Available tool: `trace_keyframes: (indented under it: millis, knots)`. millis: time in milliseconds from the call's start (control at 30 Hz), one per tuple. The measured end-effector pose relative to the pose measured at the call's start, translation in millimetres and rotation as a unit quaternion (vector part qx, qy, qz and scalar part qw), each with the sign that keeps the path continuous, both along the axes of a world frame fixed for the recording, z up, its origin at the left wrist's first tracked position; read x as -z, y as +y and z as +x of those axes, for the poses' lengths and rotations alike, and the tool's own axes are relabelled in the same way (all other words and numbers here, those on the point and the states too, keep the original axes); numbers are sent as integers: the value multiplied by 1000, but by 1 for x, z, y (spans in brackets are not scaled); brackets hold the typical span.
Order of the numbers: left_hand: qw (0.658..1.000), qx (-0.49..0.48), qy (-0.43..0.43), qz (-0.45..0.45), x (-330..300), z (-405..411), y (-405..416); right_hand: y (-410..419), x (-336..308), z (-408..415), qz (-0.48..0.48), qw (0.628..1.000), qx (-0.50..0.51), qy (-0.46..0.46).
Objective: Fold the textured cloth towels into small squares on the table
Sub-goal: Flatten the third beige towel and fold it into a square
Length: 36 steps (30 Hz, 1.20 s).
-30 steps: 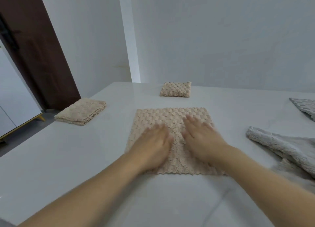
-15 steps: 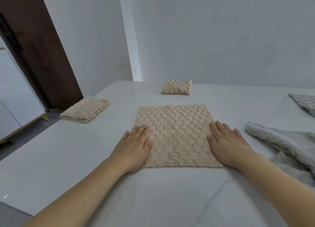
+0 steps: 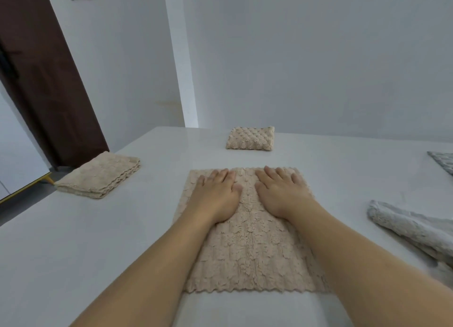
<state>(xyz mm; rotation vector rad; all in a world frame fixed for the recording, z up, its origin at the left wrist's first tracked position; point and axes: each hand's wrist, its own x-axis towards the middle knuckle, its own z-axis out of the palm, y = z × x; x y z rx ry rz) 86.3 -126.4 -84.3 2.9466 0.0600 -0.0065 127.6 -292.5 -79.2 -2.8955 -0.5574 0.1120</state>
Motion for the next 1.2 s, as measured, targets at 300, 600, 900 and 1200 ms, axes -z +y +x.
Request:
trace_keyframes:
  millis: [300,600,900,1200]
  knots:
    - [999,-29,15,7,1,-8,47,-44,3,8,-26,997,69,14]
    - [999,43,-9,31,-2,-66,-4,-10,-4,-61,-13,998,-41,-40]
    - [997,-33,42,54,-10,-83,42,-67,-10,-63,-53,995,84,13]
    - [997,66,22,33,-1,-149,13,-72,0,-117,-49,999,-13,8]
